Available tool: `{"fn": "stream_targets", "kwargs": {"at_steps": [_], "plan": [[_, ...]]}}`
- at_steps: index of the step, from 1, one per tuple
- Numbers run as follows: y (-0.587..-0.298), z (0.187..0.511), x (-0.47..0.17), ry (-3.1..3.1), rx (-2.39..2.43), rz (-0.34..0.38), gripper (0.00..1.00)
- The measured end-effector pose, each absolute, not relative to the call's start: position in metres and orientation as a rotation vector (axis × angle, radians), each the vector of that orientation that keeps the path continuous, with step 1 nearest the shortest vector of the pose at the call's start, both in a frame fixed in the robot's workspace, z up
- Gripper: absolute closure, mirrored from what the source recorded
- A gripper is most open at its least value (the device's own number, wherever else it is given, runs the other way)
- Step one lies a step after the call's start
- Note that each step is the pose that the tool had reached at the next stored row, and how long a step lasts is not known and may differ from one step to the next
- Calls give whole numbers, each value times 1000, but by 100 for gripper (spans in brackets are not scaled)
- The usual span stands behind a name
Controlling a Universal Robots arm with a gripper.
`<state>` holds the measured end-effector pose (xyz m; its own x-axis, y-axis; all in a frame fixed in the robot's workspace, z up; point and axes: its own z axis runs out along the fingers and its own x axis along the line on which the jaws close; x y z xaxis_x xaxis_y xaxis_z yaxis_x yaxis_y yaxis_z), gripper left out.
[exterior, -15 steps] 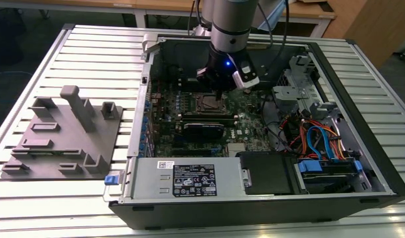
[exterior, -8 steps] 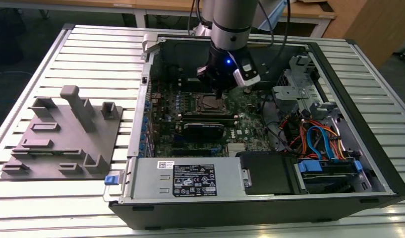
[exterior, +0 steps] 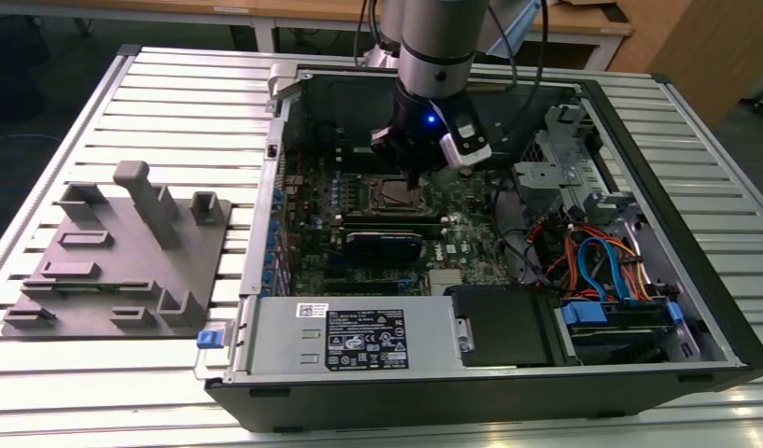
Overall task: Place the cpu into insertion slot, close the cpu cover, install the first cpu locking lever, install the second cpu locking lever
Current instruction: 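Install the second cpu locking lever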
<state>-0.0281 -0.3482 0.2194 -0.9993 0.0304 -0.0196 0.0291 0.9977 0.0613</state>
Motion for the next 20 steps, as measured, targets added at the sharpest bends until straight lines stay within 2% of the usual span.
{"fn": "stream_targets", "kwargs": {"at_steps": [20], "plan": [[-353,228,-28,3119,46,96,90]]}}
